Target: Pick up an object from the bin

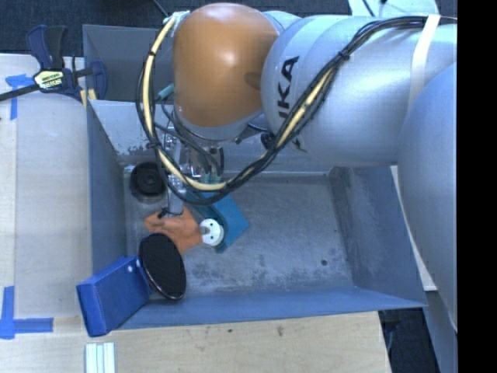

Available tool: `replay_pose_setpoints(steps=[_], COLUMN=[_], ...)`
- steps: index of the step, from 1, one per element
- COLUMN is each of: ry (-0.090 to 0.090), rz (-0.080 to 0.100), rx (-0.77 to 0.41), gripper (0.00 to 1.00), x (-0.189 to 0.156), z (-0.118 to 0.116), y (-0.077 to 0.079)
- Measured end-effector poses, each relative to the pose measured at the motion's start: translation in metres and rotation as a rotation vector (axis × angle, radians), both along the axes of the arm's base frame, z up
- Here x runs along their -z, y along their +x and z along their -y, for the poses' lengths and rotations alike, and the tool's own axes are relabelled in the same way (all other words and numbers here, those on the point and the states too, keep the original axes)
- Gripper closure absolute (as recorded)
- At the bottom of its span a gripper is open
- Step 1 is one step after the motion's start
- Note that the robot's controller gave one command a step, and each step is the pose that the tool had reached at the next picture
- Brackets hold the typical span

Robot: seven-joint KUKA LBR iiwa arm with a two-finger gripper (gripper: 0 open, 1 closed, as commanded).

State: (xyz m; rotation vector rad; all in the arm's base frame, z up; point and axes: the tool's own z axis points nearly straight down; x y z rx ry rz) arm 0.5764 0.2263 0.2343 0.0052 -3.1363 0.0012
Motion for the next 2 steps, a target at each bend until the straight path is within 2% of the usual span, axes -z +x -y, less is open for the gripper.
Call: replay_pose_setpoints(steps=[1, 2], ry=[0.002, 0.003], rz=[0.008, 0.01], rx=[0.003, 0.061], gripper=[0.0, 0.0], x=[-0.006, 0.074], z=[0.001, 0.008], y=[0.002, -0.023])
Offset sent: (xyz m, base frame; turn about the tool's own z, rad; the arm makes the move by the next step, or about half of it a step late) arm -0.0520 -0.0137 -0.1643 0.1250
